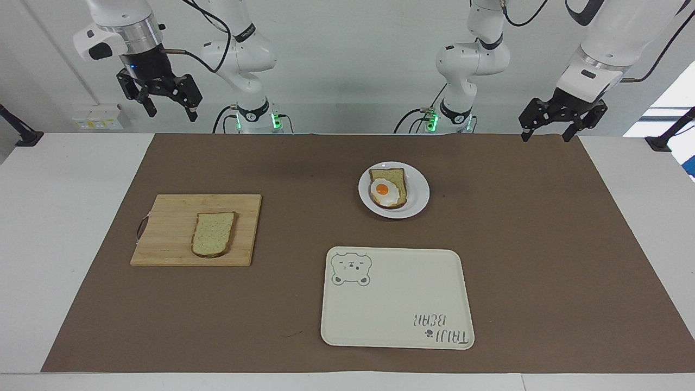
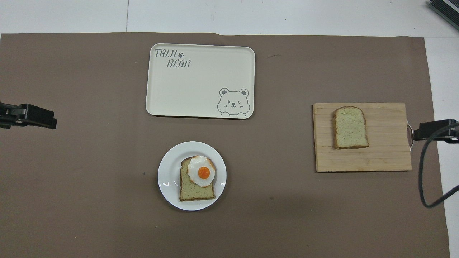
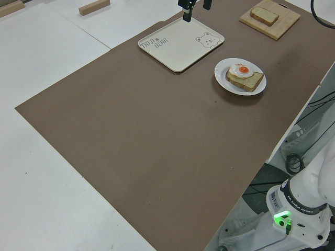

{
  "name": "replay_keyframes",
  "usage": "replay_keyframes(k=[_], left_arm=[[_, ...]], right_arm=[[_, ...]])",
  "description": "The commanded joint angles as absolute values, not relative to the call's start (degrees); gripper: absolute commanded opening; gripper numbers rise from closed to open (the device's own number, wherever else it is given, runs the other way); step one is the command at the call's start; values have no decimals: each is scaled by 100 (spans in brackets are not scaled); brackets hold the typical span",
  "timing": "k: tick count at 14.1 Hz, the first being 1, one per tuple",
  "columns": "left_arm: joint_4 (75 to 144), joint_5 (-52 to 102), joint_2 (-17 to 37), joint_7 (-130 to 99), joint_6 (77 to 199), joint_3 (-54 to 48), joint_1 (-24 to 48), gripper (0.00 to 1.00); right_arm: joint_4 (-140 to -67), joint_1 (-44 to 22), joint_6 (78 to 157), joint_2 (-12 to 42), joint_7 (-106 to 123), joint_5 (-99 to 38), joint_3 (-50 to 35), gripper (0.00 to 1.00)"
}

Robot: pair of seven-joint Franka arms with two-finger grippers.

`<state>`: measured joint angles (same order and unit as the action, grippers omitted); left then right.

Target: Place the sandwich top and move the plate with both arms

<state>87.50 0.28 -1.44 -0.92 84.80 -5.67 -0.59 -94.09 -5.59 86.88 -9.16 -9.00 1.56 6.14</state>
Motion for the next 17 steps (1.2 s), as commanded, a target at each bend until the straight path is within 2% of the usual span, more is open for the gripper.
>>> replay_keyframes(k=[1, 10, 17], left_arm=[[8745, 123, -202, -35, 8402, -615, -176, 100], [8745, 123, -202, -35, 8402, -607, -176, 100], [8745, 123, -202, -35, 8402, -615, -176, 100]], right_arm=[[-9579, -510, 8815, -967, -668, 141, 589, 100], [-10098, -492, 9658, -844, -624, 79, 589, 100], [-10362, -220, 10457, -107, 377, -236, 598, 100]])
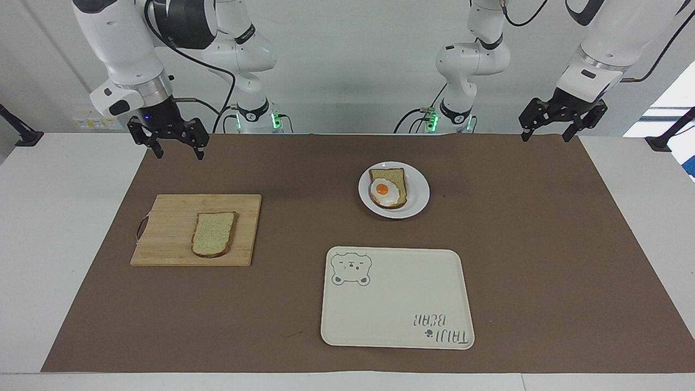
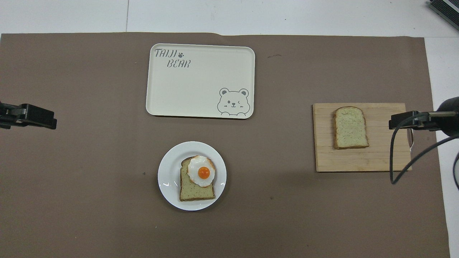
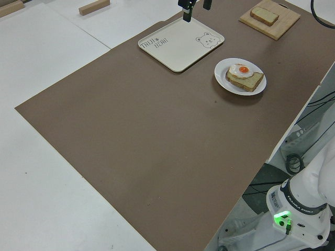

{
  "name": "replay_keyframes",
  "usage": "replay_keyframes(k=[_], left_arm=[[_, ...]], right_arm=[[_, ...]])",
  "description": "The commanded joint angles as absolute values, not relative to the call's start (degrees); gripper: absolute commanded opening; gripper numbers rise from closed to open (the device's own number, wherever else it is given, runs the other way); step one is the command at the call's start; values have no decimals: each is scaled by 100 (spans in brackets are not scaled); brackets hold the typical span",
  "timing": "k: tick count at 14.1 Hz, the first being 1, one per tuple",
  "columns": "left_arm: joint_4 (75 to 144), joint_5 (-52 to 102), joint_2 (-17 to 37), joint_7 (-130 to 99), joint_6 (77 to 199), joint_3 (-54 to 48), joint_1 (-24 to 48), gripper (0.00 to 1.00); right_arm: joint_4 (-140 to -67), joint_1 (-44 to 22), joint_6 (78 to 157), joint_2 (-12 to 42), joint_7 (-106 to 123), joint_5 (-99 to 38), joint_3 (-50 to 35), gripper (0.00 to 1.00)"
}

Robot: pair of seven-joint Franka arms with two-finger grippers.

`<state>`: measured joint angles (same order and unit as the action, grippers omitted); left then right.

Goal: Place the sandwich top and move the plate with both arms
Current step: 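Reach the right gripper to the bread slice on the cutting board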

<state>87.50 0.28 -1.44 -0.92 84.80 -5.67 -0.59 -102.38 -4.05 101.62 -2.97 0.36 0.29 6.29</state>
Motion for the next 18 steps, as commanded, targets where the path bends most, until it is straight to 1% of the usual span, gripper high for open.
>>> replay_keyframes(k=[1, 4, 8, 10, 13, 15, 18], left_arm=[[8745, 123, -202, -35, 8402, -615, -176, 100], [8745, 123, -202, -35, 8402, -615, -176, 100], [8745, 123, -202, -35, 8402, -615, -176, 100], [8745, 123, -202, -35, 8402, -615, -176, 100], [8745, 123, -202, -35, 8394, -615, -176, 100], [8745, 123, -202, -35, 8402, -615, -176, 100], [8745, 123, -202, -35, 8402, -615, -176, 100]], right_arm=[[-10432, -115, 10607, 34, 500, -289, 598, 100], [-10564, 96, 11038, 456, 991, -614, 598, 100], [-11152, 114, 11864, 580, 1256, -668, 598, 100], [-11267, 210, 12136, 781, 1528, -685, 589, 100], [-11285, 255, 12365, 1054, 1696, -887, 598, 100], [-11355, 272, 12690, 1300, 1731, -957, 598, 100], [-11566, 386, 12841, 1450, 2257, -1291, 589, 100]])
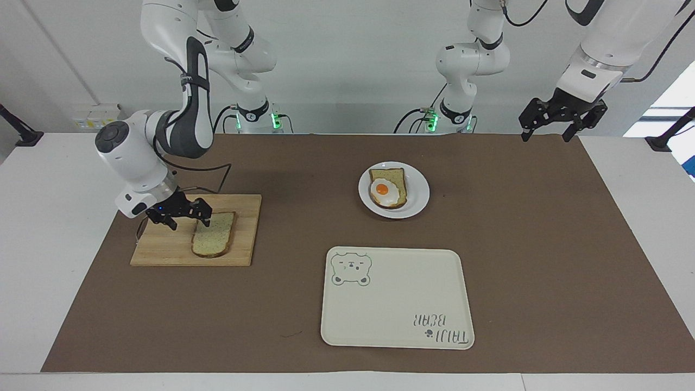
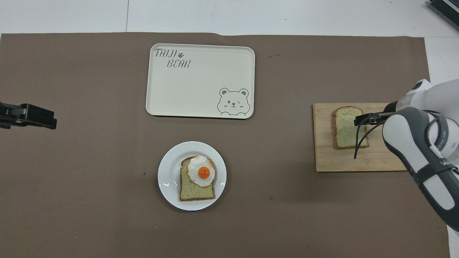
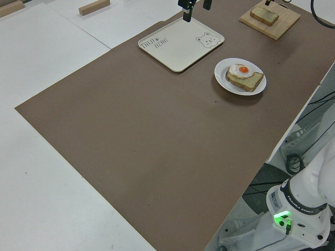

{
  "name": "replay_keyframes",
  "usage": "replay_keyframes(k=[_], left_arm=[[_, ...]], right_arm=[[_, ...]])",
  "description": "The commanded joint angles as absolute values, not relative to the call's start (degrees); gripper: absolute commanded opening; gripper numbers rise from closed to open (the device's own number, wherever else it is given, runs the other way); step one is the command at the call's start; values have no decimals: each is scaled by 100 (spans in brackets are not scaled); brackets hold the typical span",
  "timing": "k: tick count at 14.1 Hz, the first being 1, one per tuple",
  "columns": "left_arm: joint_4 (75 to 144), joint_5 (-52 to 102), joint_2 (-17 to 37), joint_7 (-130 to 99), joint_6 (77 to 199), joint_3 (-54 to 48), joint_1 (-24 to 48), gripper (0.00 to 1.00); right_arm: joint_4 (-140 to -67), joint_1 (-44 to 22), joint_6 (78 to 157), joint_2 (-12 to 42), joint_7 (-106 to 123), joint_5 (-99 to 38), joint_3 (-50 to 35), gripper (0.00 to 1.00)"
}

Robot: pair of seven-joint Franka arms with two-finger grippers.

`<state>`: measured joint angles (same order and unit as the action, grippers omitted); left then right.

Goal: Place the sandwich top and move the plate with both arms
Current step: 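Reach the right gripper to the bread slice on the cutting board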

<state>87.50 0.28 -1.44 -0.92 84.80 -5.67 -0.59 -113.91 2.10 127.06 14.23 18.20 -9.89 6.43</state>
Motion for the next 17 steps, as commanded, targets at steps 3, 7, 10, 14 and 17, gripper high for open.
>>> replay_keyframes(k=[3, 7, 10, 14, 17], left_arm=[[8745, 123, -202, -35, 8402, -615, -176, 100], [8745, 123, -202, -35, 8402, -615, -176, 100], [8745, 123, -202, -35, 8402, -615, -176, 100], [8745, 123, -202, -35, 8402, -615, -176, 100], [8745, 123, -202, -35, 8402, -615, -176, 100]], right_arm=[[-11654, 404, 12841, 1459, 2373, -1362, 598, 100], [-11795, 387, 12981, 1477, 2443, -1362, 598, 100], [-11795, 396, 12982, 1485, 2452, -1362, 598, 55], [-11734, 343, 12929, 1520, 2286, -1362, 598, 0], [-11707, 325, 12902, 1529, 2224, -1362, 598, 0]])
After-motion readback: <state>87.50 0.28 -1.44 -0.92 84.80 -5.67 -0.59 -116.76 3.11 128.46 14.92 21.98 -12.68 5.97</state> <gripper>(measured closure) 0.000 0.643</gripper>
